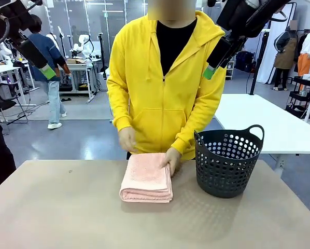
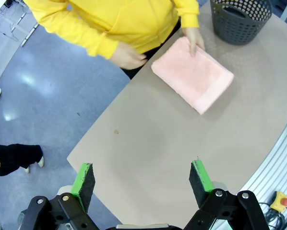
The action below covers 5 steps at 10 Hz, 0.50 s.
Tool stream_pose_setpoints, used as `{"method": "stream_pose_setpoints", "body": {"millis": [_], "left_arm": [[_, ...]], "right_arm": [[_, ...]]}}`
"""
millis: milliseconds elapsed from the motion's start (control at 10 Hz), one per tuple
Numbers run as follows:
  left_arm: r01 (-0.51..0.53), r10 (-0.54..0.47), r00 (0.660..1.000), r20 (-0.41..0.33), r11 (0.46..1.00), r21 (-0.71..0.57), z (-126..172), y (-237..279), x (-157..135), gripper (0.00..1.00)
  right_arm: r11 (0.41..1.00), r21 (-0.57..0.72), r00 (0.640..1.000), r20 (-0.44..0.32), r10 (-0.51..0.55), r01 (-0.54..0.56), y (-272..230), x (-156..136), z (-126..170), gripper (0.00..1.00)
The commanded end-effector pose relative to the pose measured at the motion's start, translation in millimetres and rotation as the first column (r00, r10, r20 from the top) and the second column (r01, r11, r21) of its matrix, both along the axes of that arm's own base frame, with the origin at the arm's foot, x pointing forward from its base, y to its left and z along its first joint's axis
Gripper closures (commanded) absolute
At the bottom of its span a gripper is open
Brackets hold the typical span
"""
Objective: Fold the towel.
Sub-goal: Pick up the 100 cm Hotel Towel and place it on the left side of the table.
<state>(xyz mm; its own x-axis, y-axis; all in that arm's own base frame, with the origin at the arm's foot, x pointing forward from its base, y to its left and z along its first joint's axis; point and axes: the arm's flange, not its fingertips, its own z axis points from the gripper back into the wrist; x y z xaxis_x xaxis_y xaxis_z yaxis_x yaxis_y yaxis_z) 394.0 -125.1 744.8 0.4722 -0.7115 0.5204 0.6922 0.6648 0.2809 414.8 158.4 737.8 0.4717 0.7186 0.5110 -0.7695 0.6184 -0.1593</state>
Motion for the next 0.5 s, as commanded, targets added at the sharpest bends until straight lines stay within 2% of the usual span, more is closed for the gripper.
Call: {"method": "stream_pose_setpoints", "body": {"millis": [0, 400], "left_arm": [[0.005, -0.005, 1.0, -0.01, 1.0, 0.009, 3.8, 0.8, 1.0, 0.0], [0.005, -0.005, 1.0, -0.01, 1.0, 0.009, 3.8, 0.8, 1.0, 0.0]], "right_arm": [[1.0, -0.005, 1.0, -0.004, -0.005, 0.005, -0.6, 0.5, 1.5, 0.0], [1.0, -0.005, 1.0, -0.004, -0.005, 0.005, -0.6, 0.5, 1.5, 0.0]]}}
